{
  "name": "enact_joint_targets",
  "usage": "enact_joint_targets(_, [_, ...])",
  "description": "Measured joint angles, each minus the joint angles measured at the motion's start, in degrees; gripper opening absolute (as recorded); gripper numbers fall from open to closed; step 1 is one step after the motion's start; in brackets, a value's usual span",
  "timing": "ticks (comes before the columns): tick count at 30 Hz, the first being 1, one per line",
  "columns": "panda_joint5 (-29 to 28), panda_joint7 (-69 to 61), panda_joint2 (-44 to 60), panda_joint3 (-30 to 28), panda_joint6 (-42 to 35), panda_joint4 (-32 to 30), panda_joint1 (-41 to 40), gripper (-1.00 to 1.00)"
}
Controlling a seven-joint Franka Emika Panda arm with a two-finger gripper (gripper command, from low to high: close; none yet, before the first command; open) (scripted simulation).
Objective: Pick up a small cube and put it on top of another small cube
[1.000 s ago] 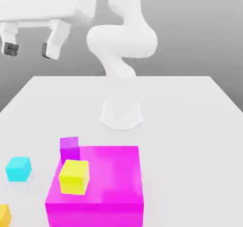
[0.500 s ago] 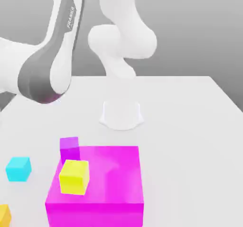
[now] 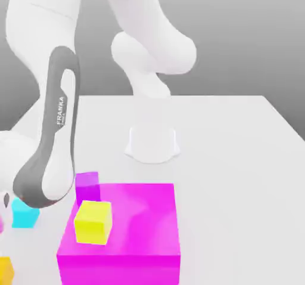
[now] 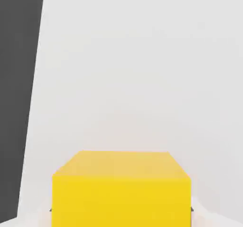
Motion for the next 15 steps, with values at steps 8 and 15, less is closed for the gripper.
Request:
enact_joint_targets(8, [-0.7, 8.0, -14.9, -5.2, -2.7, -12.5, -0.3, -1.0])
enact_joint_targets(15, [-2.8, 18.8, -27.0, -10.0, -0.7, -26.4, -2.9, -1.0])
